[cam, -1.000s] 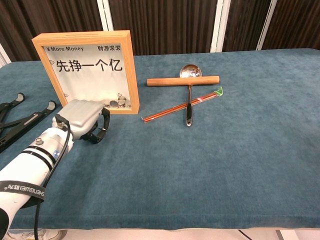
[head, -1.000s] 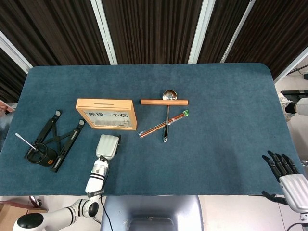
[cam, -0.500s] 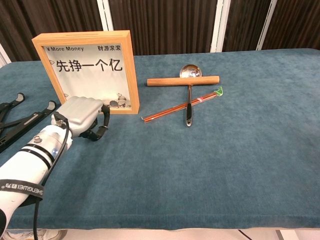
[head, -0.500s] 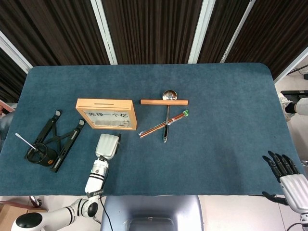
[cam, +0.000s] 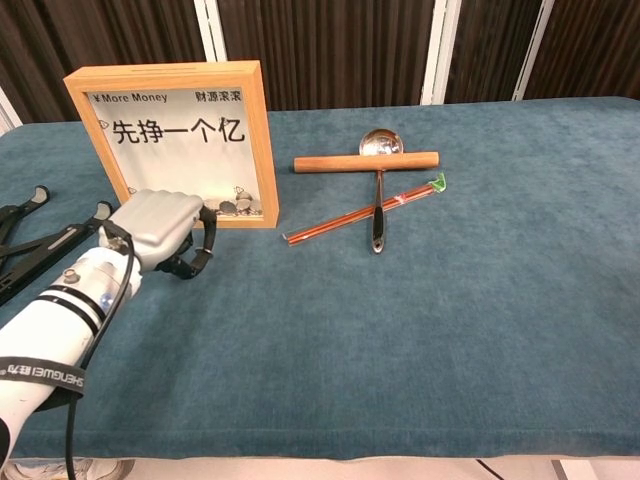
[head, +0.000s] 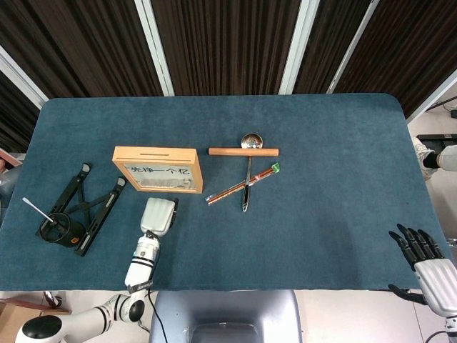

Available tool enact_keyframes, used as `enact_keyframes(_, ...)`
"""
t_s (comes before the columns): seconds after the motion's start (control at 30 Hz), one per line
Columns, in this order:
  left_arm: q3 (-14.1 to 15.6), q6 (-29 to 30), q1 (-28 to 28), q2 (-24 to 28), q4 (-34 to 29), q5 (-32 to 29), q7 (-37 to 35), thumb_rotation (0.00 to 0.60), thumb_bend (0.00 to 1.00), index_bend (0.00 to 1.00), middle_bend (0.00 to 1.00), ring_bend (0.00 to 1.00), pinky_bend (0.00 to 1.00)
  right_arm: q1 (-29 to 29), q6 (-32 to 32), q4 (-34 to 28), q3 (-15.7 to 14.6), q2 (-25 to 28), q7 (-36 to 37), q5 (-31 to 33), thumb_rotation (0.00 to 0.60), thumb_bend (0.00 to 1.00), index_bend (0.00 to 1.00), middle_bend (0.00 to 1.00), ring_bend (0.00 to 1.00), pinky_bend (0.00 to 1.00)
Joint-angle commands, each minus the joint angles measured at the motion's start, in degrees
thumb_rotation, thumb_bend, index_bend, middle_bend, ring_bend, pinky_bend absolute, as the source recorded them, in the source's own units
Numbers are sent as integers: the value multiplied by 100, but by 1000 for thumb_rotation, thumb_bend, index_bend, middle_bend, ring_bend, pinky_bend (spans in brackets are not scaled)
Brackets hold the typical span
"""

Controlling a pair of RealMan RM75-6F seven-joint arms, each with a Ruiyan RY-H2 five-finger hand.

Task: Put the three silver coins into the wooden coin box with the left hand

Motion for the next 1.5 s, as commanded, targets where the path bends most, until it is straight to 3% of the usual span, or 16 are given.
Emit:
enact_keyframes(0.03,-119,333,62,460,-803,215,-260,600,449,647,1000,1000,1000,10,-26,-1,8,-3,-11,22,600,149,0,0,0,0)
enact_keyframes(0.23,-640,501,216,2170,-3494,154,-35,600,485,641,1000,1000,1000,22,-63,-24,3,-11,-57,27,600,149,0,0,0,0)
enact_keyframes(0.3,-935,451,199,2674,-4162,-89,145,600,507,640,1000,1000,1000,20,-65,-34,3,-11,-64,30,600,149,0,0,0,0)
enact_keyframes(0.43,-1493,273,45,3336,-4853,-898,496,600,535,640,1000,1000,1000,16,-50,-38,2,-4,-48,26,600,149,0,0,0,0)
enact_keyframes(0.53,-1789,281,-150,3562,-4931,-1432,739,600,596,640,1000,1000,1000,18,-42,-31,10,7,-3,36,600,149,0,0,0,0)
enact_keyframes(0.67,-1926,214,-442,3618,-4788,-1975,873,600,617,640,1000,1000,1000,31,-60,-30,23,19,28,62,600,149,0,0,0,0)
enact_keyframes(1.07,-1629,114,-1079,3218,-3935,-2689,845,600,617,635,1000,1000,1000,-15,23,6,53,54,152,133,600,149,0,0,0,0)
enact_keyframes(1.5,-1311,224,-1267,3168,-3727,-2730,672,600,617,625,1000,1000,1000,-36,34,16,66,46,141,157,600,149,0,0,0,0)
